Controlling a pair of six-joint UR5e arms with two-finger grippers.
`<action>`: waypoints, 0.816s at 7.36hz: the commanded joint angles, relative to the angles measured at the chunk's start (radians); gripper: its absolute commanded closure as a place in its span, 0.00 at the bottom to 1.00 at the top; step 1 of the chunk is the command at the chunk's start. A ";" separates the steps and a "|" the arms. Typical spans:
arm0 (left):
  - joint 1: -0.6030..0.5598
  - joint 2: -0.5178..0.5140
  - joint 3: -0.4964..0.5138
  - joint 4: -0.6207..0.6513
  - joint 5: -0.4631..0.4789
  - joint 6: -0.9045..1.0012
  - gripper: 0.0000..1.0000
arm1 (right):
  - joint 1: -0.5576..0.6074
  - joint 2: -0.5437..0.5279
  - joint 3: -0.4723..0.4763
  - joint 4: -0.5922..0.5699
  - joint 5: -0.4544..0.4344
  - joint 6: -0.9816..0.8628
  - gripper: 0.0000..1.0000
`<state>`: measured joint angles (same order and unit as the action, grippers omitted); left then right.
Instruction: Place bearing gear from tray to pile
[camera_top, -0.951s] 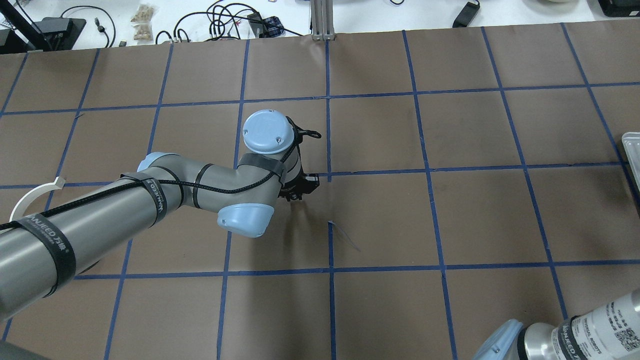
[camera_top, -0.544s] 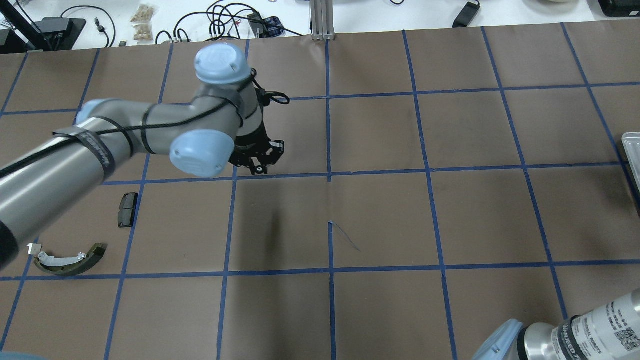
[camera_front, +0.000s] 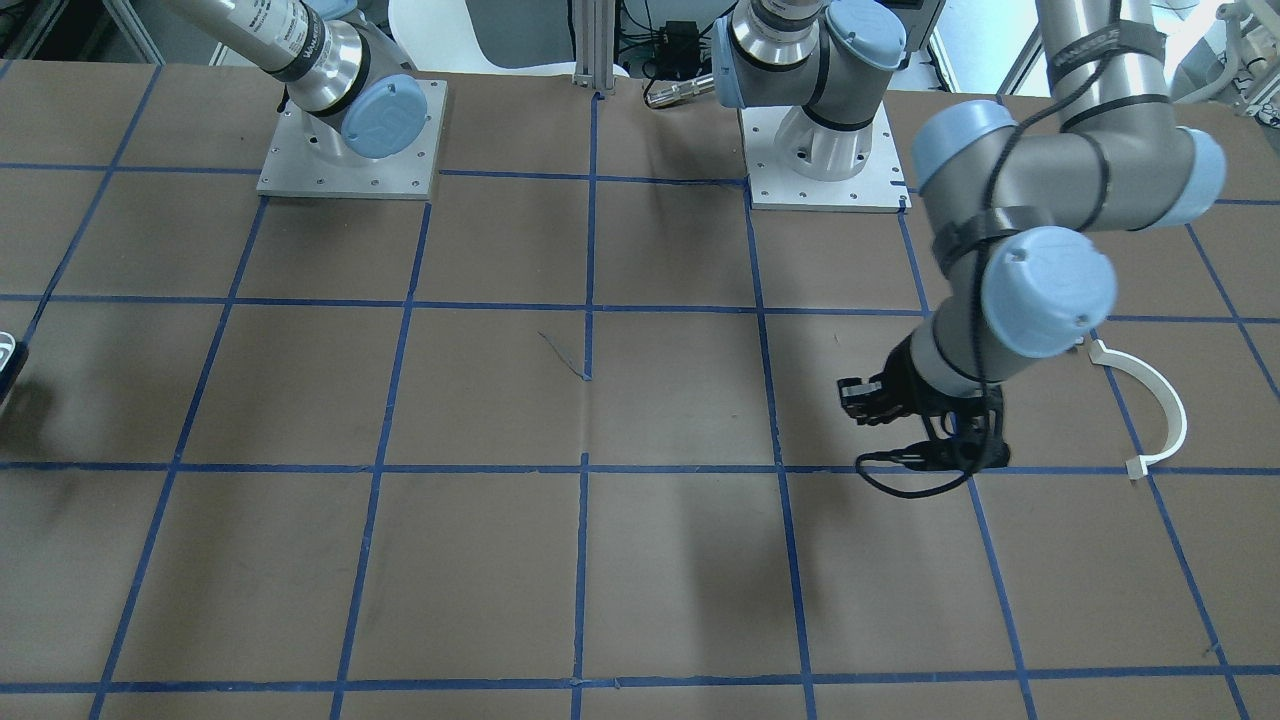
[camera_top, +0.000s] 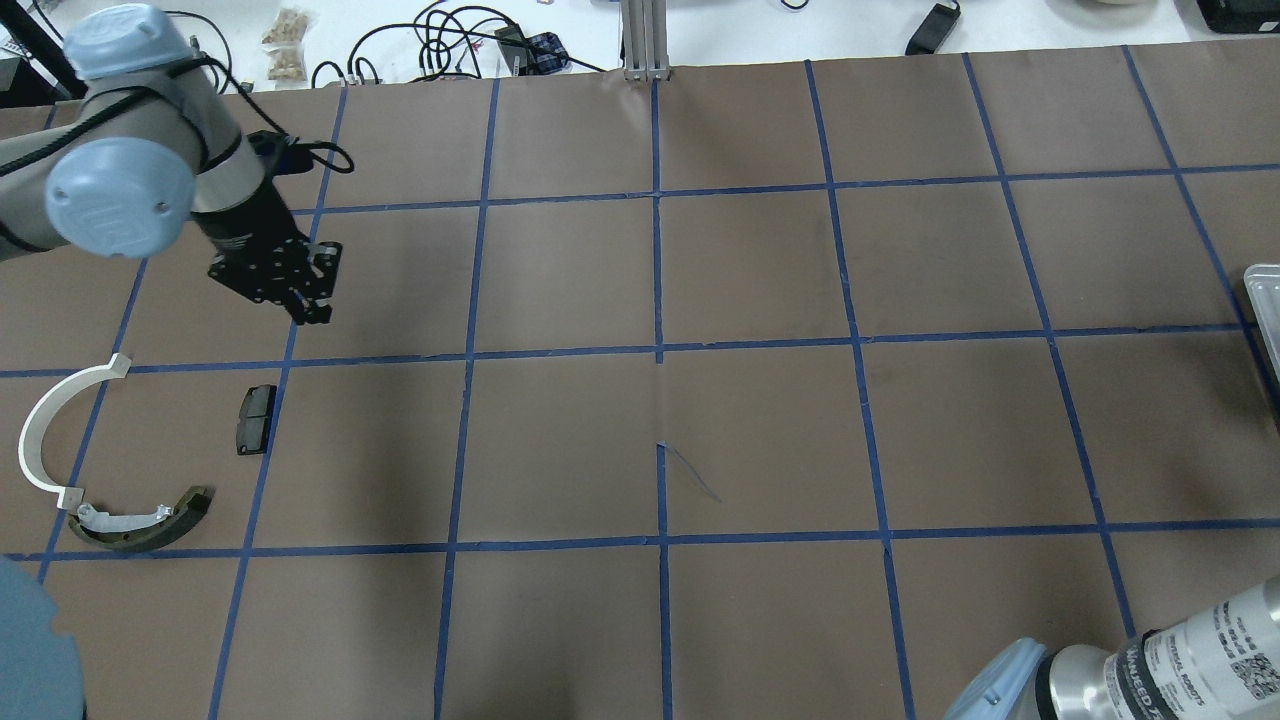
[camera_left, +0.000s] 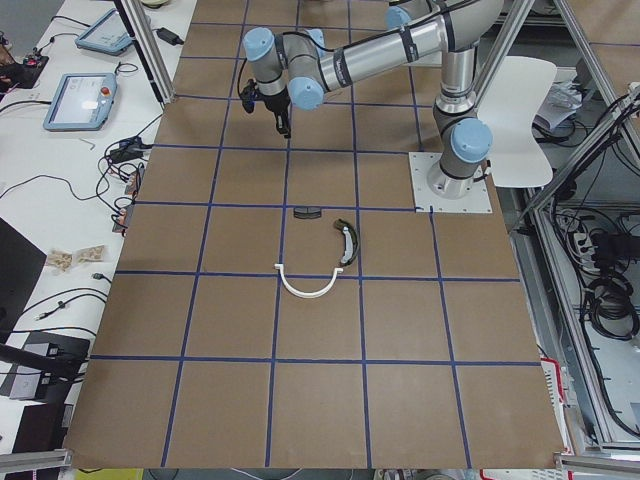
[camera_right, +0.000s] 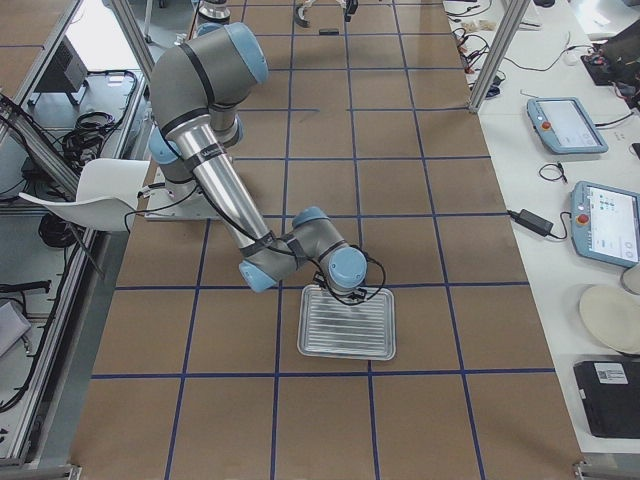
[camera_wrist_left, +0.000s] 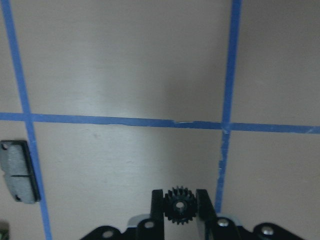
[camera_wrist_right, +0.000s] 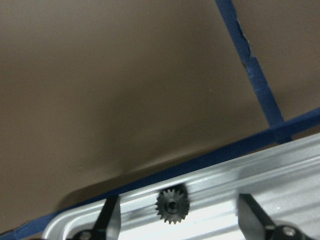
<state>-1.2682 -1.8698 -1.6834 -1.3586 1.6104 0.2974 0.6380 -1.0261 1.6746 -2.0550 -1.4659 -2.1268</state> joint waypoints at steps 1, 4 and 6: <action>0.188 -0.038 -0.042 0.138 0.069 0.300 1.00 | 0.000 0.001 0.001 -0.001 -0.001 -0.001 0.31; 0.285 -0.065 -0.160 0.271 0.069 0.410 1.00 | 0.000 0.000 -0.001 0.001 -0.008 0.001 0.85; 0.285 -0.068 -0.180 0.306 0.066 0.419 1.00 | 0.000 -0.008 -0.009 0.004 -0.054 0.001 1.00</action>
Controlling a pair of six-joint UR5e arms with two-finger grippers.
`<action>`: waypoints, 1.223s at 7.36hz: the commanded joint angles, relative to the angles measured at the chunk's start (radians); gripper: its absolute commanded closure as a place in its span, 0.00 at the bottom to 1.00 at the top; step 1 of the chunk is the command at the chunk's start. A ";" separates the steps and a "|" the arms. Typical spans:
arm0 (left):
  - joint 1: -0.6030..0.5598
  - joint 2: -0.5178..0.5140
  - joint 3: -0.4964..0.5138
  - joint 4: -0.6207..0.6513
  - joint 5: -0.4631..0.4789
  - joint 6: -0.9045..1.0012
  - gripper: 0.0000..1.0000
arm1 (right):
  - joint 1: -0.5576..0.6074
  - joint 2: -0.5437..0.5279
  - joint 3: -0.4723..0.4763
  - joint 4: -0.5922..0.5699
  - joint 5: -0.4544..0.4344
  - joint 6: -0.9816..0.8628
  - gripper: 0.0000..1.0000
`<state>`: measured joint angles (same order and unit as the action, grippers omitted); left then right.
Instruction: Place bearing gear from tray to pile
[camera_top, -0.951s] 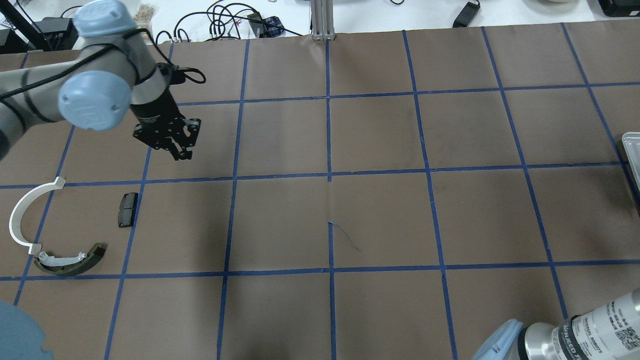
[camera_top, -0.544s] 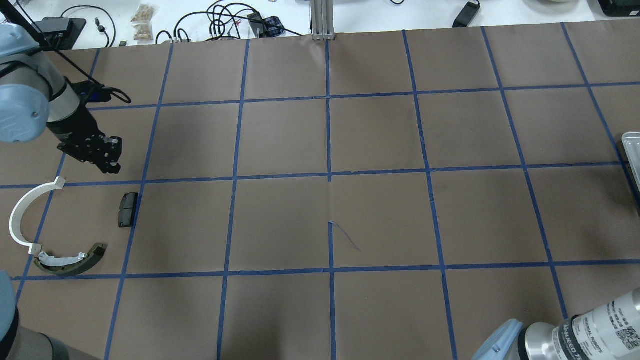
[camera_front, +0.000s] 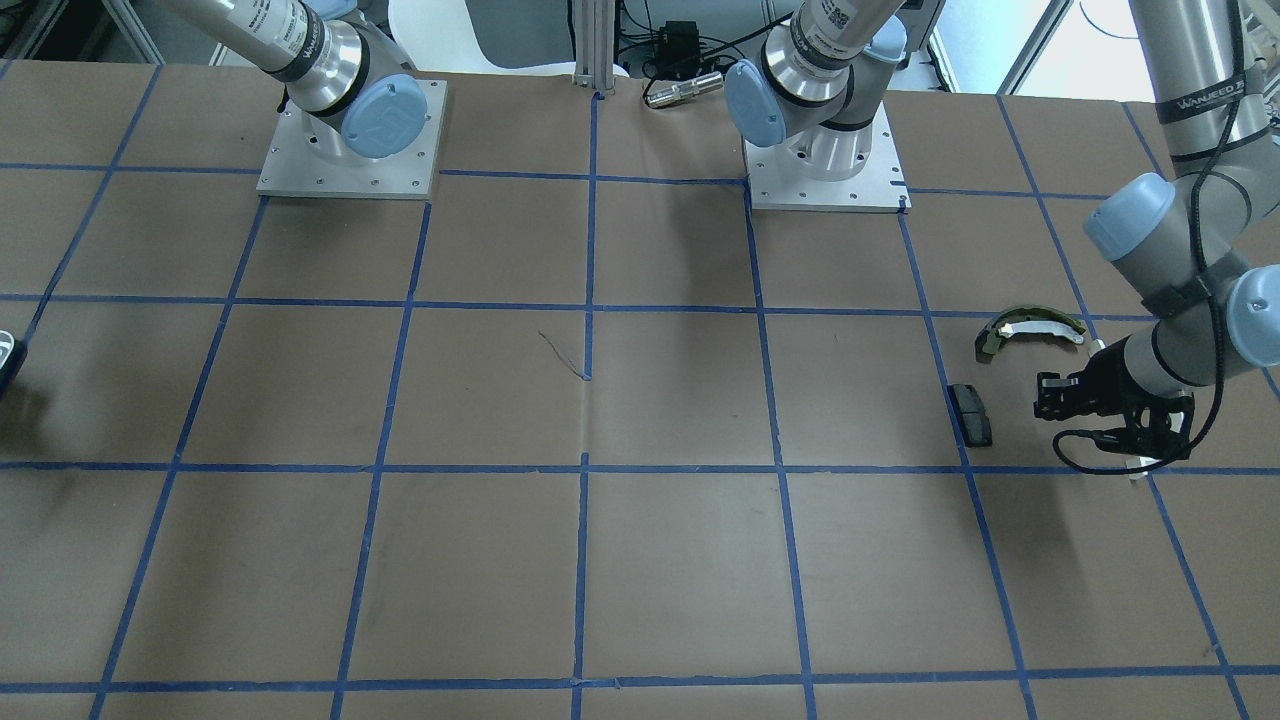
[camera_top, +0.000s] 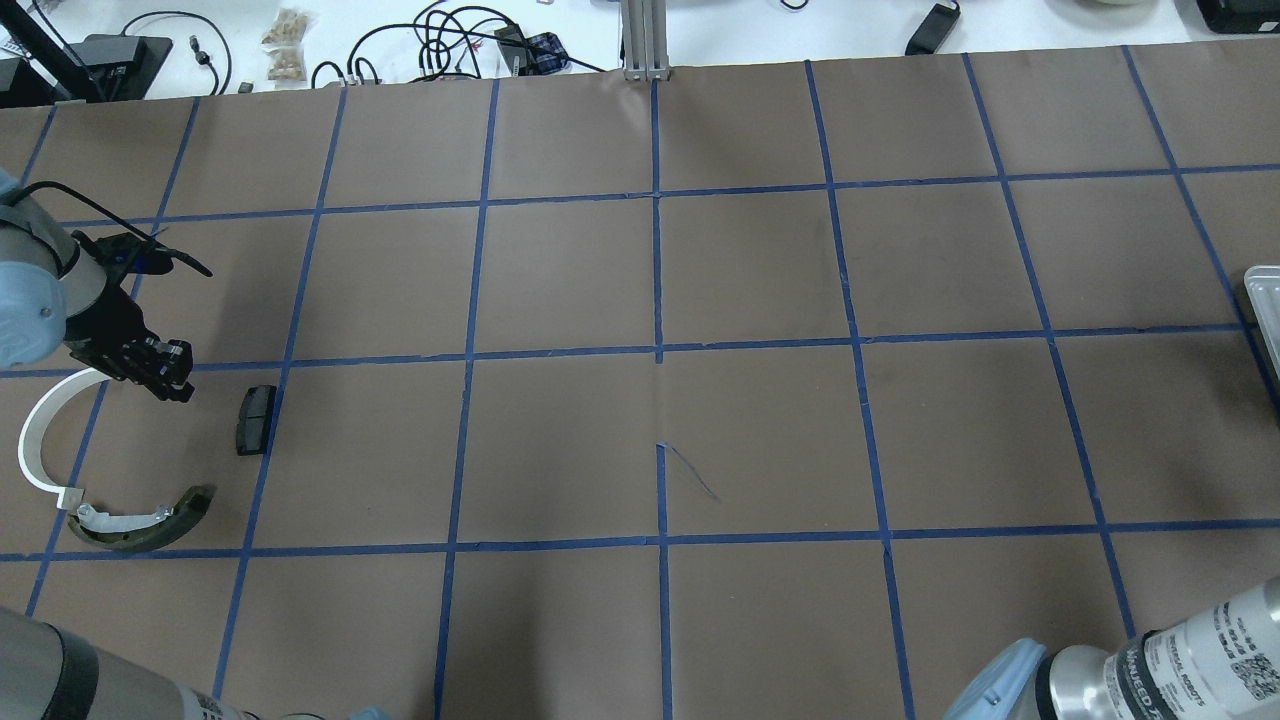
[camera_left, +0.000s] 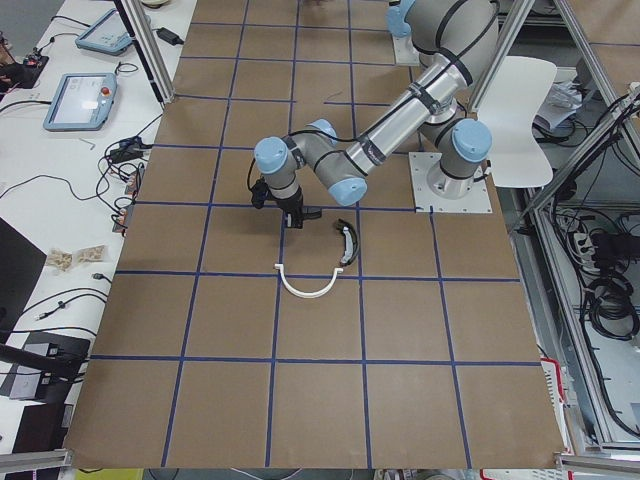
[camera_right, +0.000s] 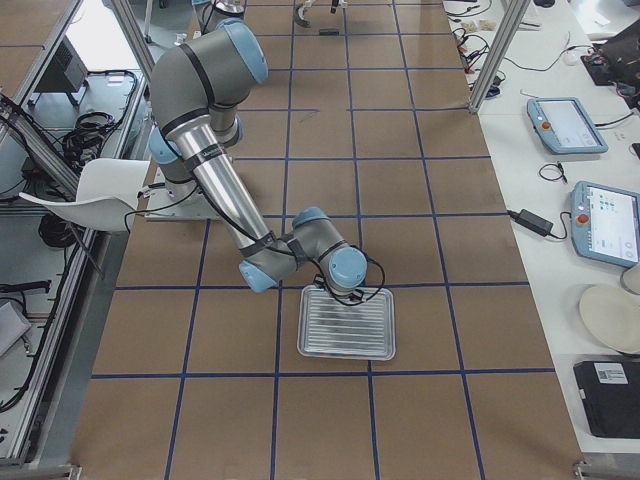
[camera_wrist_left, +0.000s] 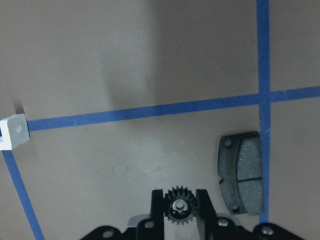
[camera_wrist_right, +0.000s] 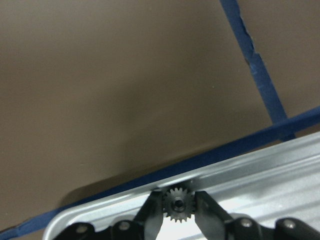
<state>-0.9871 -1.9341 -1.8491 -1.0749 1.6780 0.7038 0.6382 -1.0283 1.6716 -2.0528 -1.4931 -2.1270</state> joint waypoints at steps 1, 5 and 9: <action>0.004 -0.005 -0.018 0.023 -0.003 0.011 1.00 | 0.000 -0.009 -0.010 0.006 -0.059 0.001 1.00; -0.004 0.021 -0.001 0.009 0.002 0.005 0.00 | 0.014 -0.107 -0.010 0.020 -0.046 0.016 1.00; -0.141 0.098 0.120 -0.237 0.008 -0.131 0.00 | 0.274 -0.170 0.005 0.077 0.040 0.516 1.00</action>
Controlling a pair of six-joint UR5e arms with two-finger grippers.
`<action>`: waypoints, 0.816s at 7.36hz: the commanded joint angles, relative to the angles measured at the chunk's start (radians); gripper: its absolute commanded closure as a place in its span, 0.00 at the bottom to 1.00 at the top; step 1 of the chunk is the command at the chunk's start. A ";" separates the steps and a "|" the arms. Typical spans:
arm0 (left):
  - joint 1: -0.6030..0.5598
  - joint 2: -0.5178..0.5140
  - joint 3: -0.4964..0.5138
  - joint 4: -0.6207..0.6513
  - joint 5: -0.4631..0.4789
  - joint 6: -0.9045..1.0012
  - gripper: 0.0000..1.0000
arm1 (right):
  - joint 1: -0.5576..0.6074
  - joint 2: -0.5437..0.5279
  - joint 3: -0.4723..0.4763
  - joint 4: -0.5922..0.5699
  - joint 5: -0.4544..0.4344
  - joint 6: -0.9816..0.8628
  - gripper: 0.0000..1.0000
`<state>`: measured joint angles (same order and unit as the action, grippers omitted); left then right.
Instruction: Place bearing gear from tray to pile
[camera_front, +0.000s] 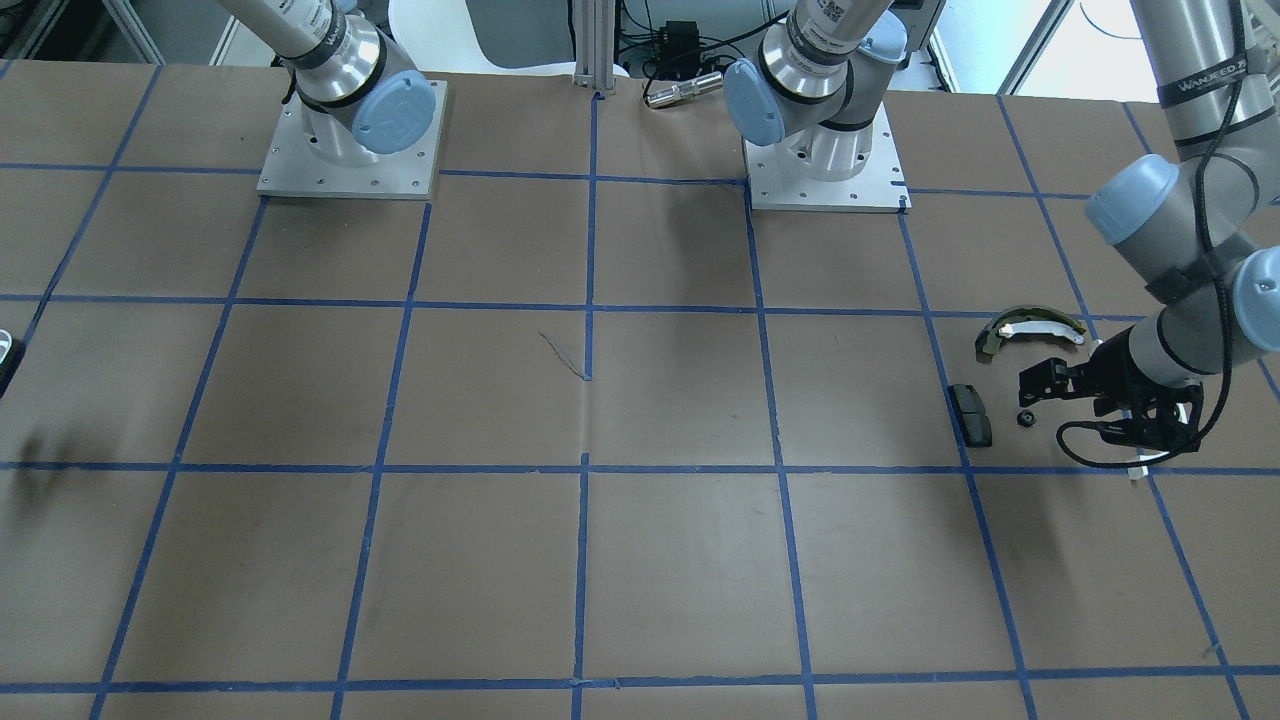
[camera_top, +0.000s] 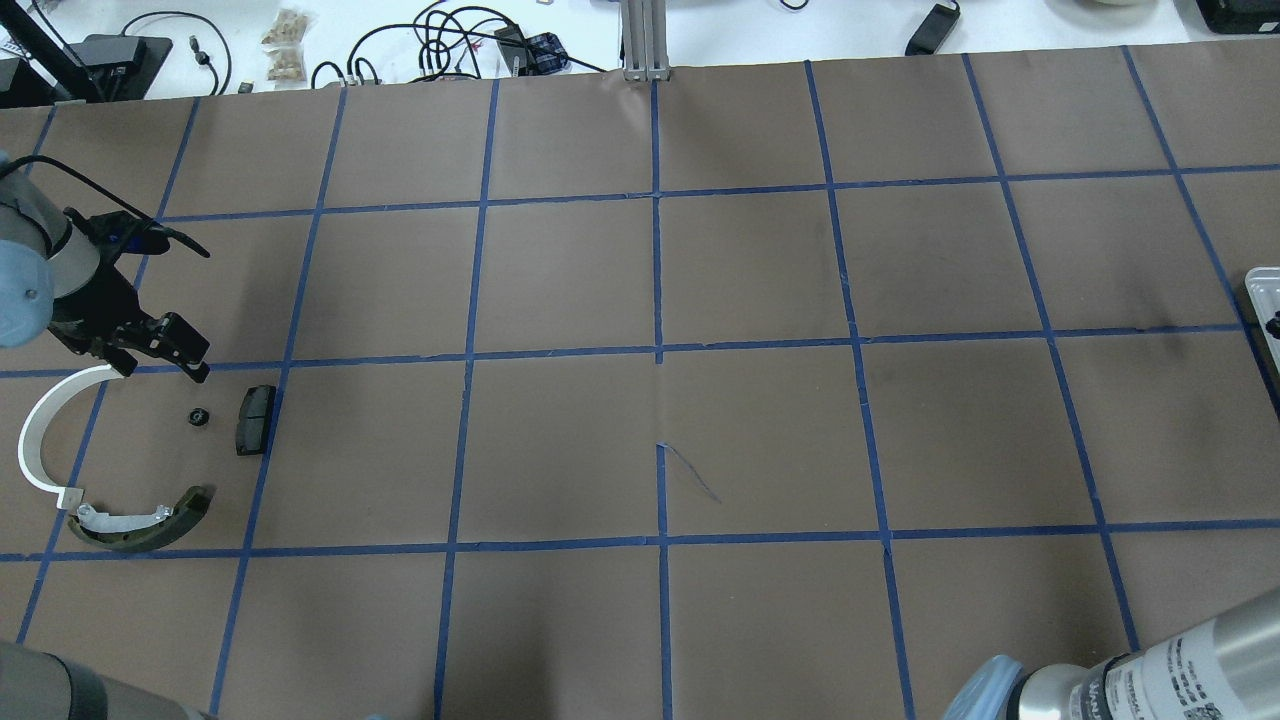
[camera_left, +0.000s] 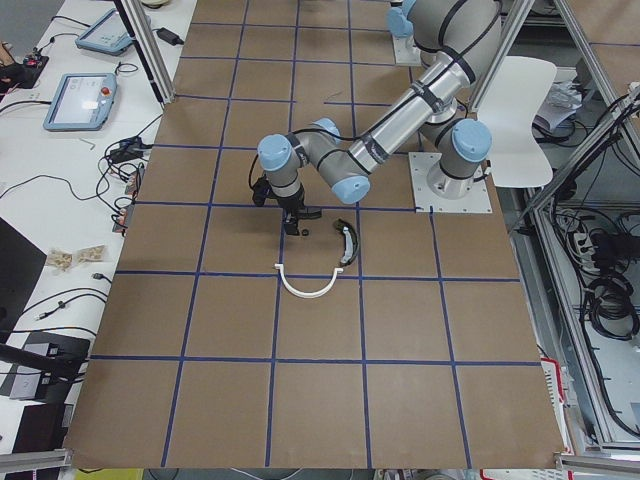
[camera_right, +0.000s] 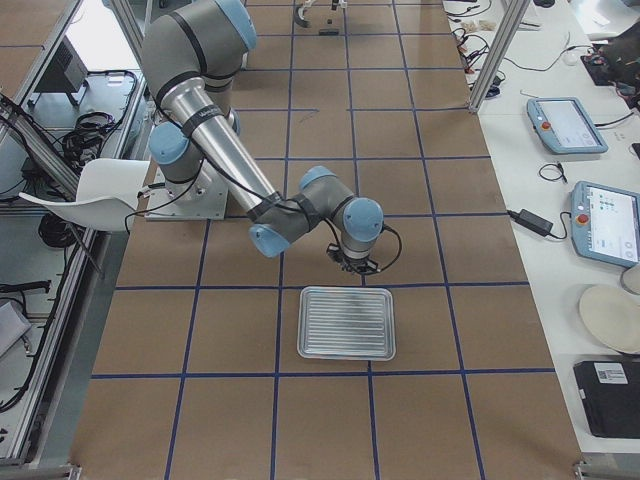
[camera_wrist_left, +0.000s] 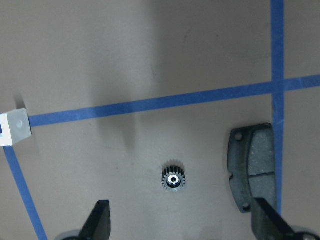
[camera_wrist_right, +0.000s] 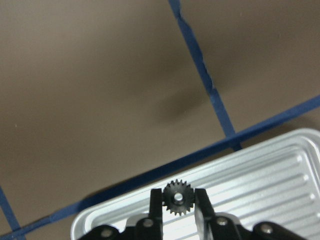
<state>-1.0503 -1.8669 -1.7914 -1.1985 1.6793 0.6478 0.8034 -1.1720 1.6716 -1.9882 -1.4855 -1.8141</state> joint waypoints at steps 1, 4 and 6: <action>-0.138 0.047 0.117 -0.194 0.005 -0.168 0.00 | 0.193 -0.046 0.005 0.032 0.069 0.349 1.00; -0.291 0.113 0.200 -0.311 -0.012 -0.380 0.00 | 0.522 -0.071 0.005 0.029 0.083 0.901 1.00; -0.370 0.173 0.288 -0.363 -0.101 -0.387 0.00 | 0.752 -0.071 0.005 -0.015 0.083 1.262 1.00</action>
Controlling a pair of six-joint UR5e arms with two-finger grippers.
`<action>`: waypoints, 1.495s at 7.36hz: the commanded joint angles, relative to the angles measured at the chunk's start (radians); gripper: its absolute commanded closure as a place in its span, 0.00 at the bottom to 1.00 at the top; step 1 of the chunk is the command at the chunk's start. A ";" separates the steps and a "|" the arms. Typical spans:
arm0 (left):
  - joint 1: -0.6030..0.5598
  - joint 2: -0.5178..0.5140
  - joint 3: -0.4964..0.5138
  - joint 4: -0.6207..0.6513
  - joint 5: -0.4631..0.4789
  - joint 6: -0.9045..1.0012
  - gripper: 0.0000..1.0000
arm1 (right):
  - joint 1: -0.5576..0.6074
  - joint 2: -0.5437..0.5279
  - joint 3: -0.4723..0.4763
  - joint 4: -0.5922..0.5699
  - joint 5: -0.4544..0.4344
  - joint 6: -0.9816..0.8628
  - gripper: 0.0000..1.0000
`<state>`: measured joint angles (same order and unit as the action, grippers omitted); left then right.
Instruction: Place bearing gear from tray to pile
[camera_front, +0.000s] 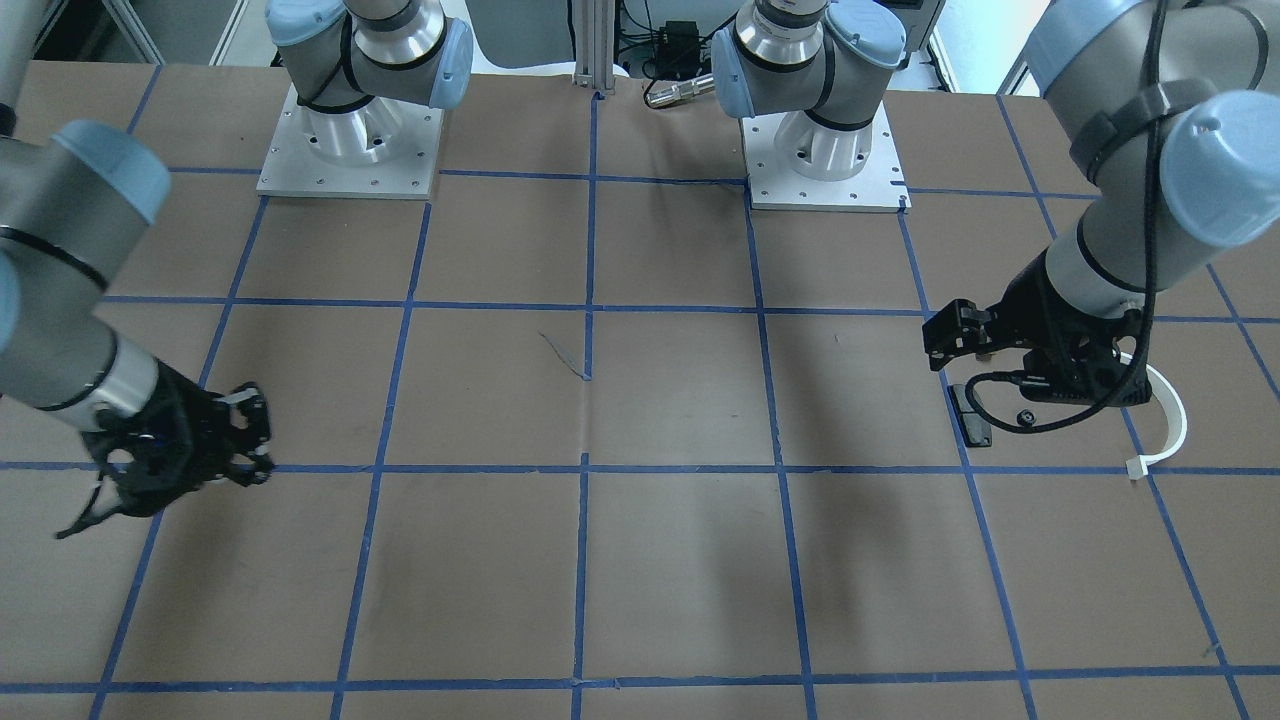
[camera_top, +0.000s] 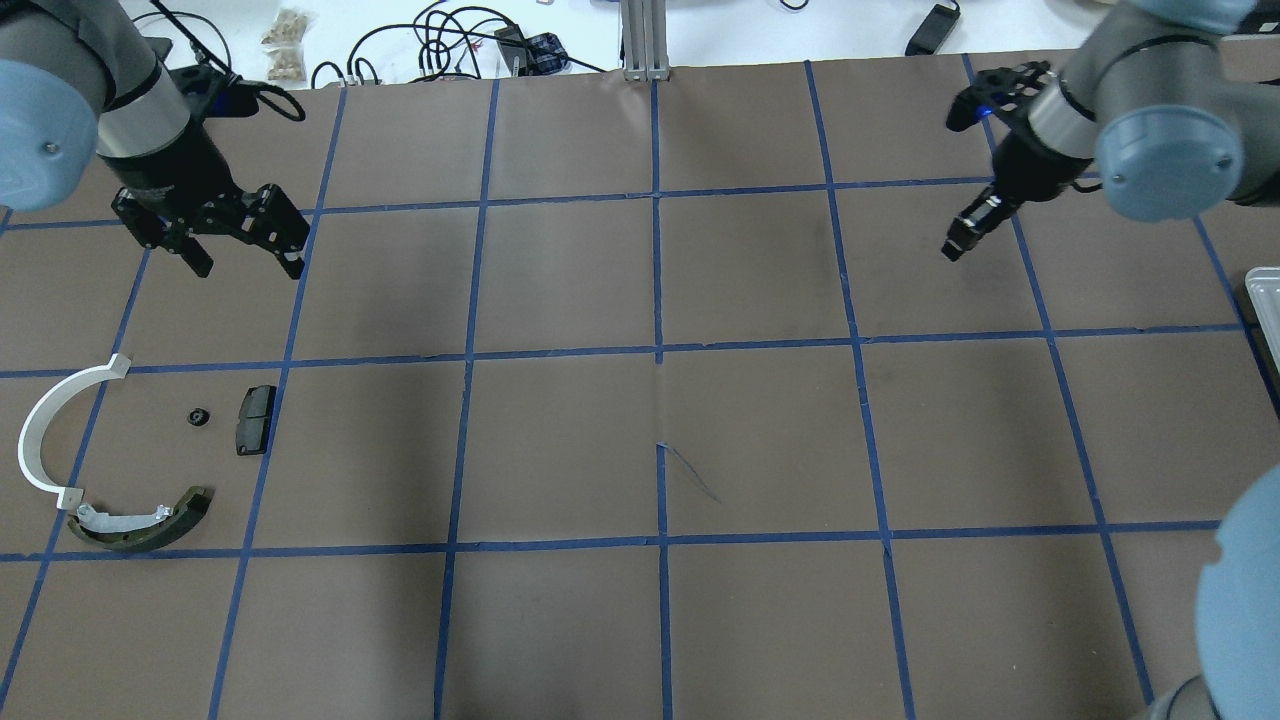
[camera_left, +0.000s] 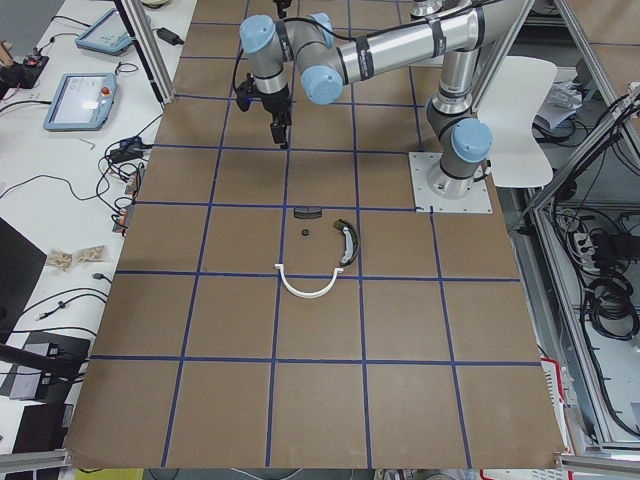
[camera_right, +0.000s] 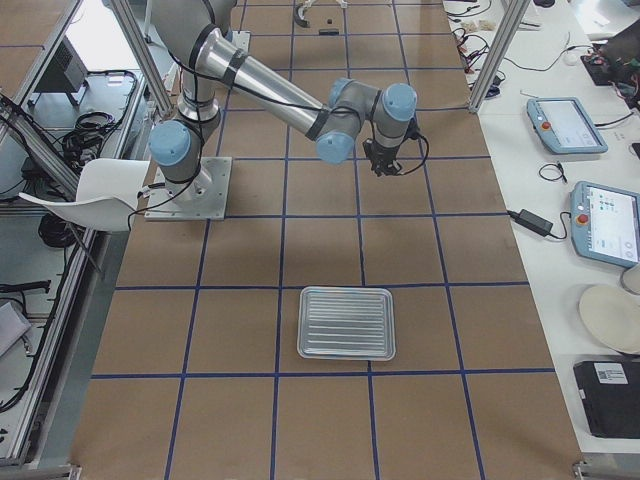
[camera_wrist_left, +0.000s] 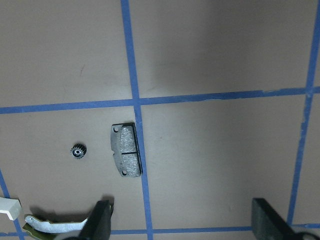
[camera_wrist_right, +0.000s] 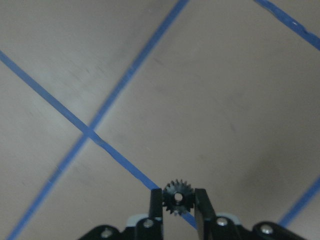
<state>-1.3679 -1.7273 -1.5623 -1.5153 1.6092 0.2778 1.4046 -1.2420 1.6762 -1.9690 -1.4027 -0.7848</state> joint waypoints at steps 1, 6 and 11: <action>-0.103 0.064 0.114 -0.127 -0.029 -0.076 0.00 | 0.245 0.013 0.000 -0.091 0.001 0.360 1.00; -0.181 0.086 0.150 -0.171 -0.029 -0.137 0.00 | 0.514 0.119 0.002 -0.205 -0.001 0.585 1.00; -0.181 0.091 0.150 -0.171 -0.015 -0.135 0.00 | 0.579 0.116 0.168 -0.433 0.079 0.748 0.93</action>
<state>-1.5493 -1.6369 -1.4122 -1.6863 1.5918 0.1427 1.9581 -1.1253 1.8260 -2.3496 -1.3401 -0.0791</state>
